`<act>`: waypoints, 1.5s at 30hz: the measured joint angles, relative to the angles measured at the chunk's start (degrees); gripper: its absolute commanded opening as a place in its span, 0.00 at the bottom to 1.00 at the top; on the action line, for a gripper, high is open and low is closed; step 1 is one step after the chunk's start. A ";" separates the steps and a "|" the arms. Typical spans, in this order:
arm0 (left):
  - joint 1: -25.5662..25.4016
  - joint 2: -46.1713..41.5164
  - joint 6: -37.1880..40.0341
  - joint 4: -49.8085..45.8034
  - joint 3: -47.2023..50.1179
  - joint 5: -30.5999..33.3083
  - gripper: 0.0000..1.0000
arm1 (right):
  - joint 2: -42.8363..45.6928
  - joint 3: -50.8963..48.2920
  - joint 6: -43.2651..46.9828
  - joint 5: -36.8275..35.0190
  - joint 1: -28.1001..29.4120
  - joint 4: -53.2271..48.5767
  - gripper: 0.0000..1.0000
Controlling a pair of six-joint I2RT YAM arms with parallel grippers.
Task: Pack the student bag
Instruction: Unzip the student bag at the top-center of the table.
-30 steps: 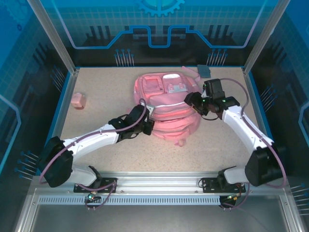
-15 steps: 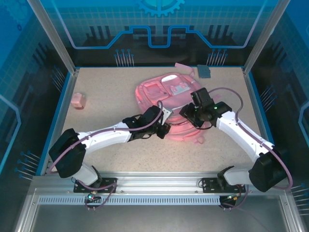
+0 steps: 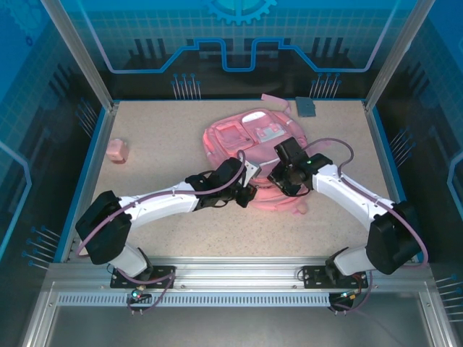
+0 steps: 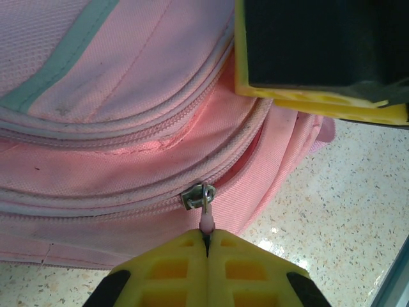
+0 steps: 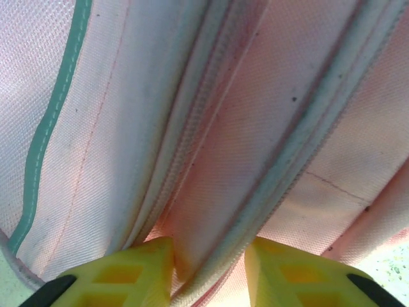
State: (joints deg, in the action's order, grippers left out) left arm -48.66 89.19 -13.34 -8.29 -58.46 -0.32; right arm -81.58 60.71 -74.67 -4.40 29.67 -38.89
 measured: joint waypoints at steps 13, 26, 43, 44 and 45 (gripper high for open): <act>1.64 -1.68 7.37 -4.55 0.00 3.37 0.00 | 0.31 0.15 0.37 -5.27 -0.11 -0.44 0.13; 10.43 -1.97 7.26 -5.68 0.96 6.32 0.00 | 1.75 0.13 1.88 -7.65 -0.46 -1.18 0.10; 5.03 -1.25 1.09 0.66 4.52 -8.61 0.47 | 1.73 0.15 3.32 -6.86 -0.46 -0.94 0.10; 5.03 -0.68 0.98 1.03 4.52 -8.61 0.46 | 1.73 0.15 3.34 -6.75 -0.46 -0.94 0.10; 5.03 -0.11 0.83 1.31 4.52 -8.61 0.44 | 1.73 0.15 3.34 -6.73 -0.46 -0.94 0.09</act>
State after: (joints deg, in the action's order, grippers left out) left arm -43.64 89.08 -12.51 -6.98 -53.93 -8.93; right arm -79.85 60.86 -71.33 -11.14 29.21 -39.83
